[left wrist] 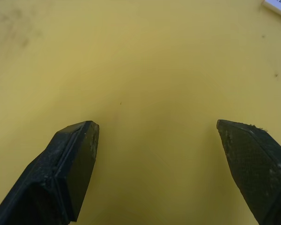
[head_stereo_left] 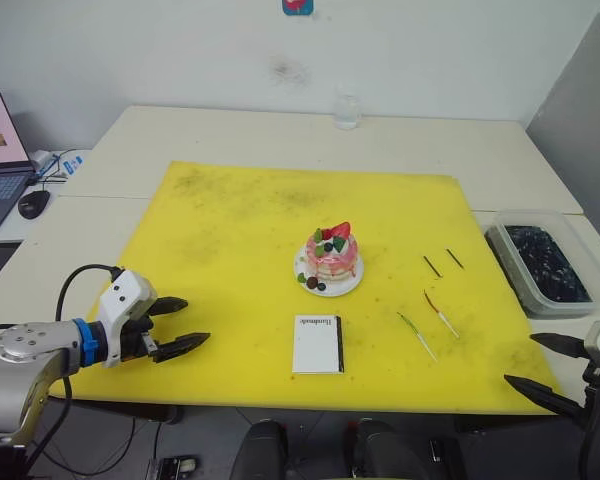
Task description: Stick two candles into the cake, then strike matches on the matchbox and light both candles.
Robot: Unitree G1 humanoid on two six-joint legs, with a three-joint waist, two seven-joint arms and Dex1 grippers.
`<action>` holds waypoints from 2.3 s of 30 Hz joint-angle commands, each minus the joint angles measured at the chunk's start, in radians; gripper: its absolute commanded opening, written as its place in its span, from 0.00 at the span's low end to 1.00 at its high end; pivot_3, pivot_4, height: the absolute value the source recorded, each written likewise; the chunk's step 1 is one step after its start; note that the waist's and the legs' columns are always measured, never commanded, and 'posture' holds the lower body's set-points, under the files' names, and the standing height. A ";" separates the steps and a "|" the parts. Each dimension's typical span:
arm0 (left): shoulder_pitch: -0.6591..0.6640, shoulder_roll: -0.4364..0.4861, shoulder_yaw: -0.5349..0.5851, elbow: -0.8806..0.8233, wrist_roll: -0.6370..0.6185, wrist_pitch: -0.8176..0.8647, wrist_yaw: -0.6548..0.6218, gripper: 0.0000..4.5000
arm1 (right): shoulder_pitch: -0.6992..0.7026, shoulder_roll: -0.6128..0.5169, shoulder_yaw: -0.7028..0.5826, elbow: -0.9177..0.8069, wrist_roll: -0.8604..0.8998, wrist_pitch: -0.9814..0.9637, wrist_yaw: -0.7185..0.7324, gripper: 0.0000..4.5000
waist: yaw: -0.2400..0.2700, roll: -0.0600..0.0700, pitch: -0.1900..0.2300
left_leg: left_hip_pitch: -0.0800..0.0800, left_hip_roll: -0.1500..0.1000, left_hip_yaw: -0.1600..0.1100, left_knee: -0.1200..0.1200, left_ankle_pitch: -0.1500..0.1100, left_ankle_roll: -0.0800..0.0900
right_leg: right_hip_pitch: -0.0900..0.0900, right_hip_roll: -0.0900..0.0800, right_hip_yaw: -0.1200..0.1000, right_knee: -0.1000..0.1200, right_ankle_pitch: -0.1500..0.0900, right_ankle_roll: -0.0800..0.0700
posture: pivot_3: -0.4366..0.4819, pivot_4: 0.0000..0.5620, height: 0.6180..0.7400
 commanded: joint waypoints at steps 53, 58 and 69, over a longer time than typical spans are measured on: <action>-0.178 -0.141 -0.307 -0.524 -0.305 0.241 0.122 1.00 | -0.289 0.181 0.434 -0.094 -0.104 0.240 -0.509 0.07 | -0.002 0.000 0.000 | 0.000 -0.001 -0.001 0.002 0.000 0.000 | 0.001 0.004 0.002 0.000 0.002 0.004 | 0.48 0.27 1.00; -0.181 -0.141 -0.307 -0.518 -0.314 0.264 0.140 1.00 | -0.290 0.191 0.397 -0.114 -0.061 0.267 -0.502 0.01 | -0.001 0.000 0.000 | 0.000 0.000 -0.001 0.002 0.000 0.000 | 0.001 0.004 0.002 0.000 0.002 0.004 | 0.48 0.27 1.00; -0.271 -0.240 -0.270 -0.438 -0.430 0.406 0.273 1.00 | -0.366 0.177 0.169 -0.229 0.296 0.405 -0.473 0.01 | -0.001 0.000 0.000 | -0.001 0.000 -0.002 0.002 0.000 0.000 | 0.001 0.004 0.001 0.001 0.004 0.008 | 0.48 0.27 1.00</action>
